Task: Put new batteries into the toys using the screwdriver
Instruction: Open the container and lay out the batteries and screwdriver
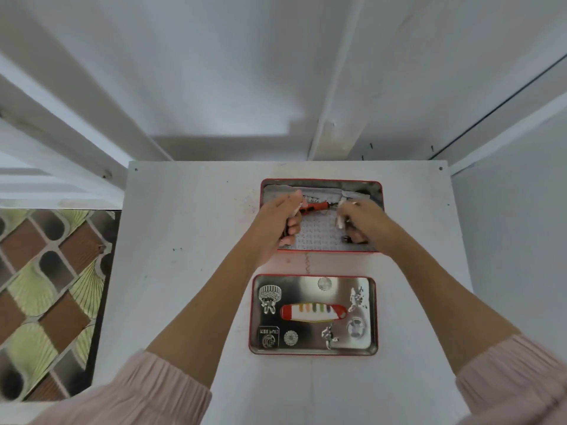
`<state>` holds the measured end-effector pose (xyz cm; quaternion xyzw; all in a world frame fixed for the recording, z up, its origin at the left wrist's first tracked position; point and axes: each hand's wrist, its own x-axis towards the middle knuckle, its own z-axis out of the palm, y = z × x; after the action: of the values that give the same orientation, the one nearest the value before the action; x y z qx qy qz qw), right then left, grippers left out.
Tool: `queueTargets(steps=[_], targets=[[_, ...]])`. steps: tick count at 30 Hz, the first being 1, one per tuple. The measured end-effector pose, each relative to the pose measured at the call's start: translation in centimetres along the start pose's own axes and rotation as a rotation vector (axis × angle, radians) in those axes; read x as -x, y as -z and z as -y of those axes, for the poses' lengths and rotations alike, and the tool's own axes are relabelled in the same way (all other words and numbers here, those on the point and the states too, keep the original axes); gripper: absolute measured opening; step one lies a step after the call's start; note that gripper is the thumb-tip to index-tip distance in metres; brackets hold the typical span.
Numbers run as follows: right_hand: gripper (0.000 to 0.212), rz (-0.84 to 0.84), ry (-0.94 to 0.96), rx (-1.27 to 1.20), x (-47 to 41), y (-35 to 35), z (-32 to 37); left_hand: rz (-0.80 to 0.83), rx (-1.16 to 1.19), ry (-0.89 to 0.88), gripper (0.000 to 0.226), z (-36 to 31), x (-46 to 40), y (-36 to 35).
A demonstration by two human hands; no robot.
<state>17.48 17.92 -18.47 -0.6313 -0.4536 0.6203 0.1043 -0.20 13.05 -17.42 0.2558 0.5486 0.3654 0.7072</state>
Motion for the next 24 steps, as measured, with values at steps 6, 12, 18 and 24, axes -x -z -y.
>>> queueTargets(steps=[6,12,18,24], targets=[[0.026,0.117,0.007,-0.688,2.7,4.3,0.2,0.005,-0.341,0.022,0.030,1.2,-2.5,-4.2],[0.025,0.123,0.072,-0.916,4.2,5.8,-0.4,0.171,-1.091,-0.176,0.018,2.8,-4.9,-6.3],[0.021,0.106,0.088,-0.872,4.7,6.2,-1.2,0.172,-1.458,-0.269,0.029,3.1,-6.4,-7.3],[0.012,0.068,0.110,-0.917,4.7,5.7,-1.3,0.234,-1.672,-0.377,0.019,3.7,-7.3,-7.5]])
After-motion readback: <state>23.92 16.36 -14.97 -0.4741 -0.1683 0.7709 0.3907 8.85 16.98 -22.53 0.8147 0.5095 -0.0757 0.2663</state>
